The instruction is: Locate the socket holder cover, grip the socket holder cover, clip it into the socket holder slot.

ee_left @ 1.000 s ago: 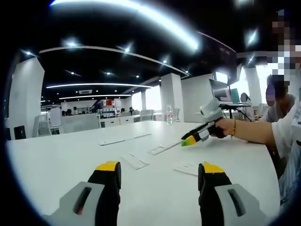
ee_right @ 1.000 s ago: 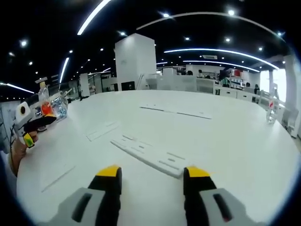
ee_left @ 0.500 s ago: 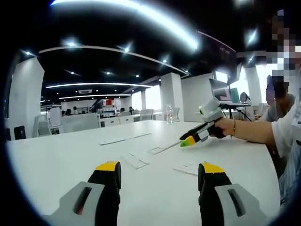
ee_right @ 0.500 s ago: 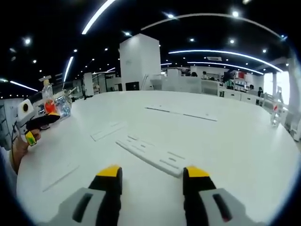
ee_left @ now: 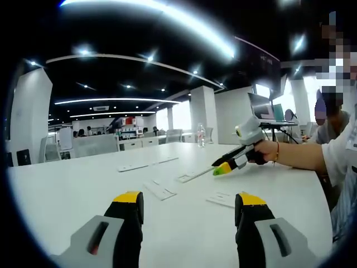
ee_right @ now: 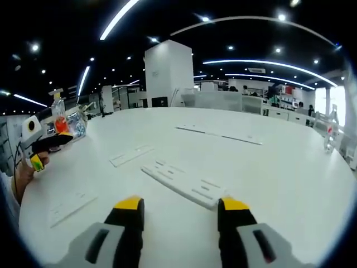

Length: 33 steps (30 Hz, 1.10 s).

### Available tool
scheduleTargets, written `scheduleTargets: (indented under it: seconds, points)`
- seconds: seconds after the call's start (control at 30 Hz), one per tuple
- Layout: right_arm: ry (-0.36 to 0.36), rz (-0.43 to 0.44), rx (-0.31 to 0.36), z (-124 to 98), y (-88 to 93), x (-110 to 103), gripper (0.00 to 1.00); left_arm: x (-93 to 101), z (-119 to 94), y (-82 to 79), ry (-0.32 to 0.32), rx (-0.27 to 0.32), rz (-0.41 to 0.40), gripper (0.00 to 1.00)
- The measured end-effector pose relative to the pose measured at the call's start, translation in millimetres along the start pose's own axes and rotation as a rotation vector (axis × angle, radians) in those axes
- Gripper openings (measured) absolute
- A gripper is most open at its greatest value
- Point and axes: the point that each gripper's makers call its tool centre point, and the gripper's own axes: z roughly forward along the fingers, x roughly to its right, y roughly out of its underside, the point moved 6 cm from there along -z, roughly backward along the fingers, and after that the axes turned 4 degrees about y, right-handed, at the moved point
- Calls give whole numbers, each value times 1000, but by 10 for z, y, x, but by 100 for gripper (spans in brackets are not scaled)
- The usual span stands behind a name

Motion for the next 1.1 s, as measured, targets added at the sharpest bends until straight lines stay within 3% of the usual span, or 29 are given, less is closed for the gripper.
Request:
scheduleTargets:
  seconds: [0.57,0.73,0.93,1.1]
  points:
    - [71,64,-23,43,-61,23,52,-13,7,6,-6,-1,-10,66]
    - [131,55,-10,40,-156,45,51,-7,8,0,-2,4,-14,66]
    - [278,101,27,76,-282,70,52,13,1,-40,7,26,-13,66]
    - [354,106,10,157,-317,-9,54,16,0,-55,11,34,-15,66]
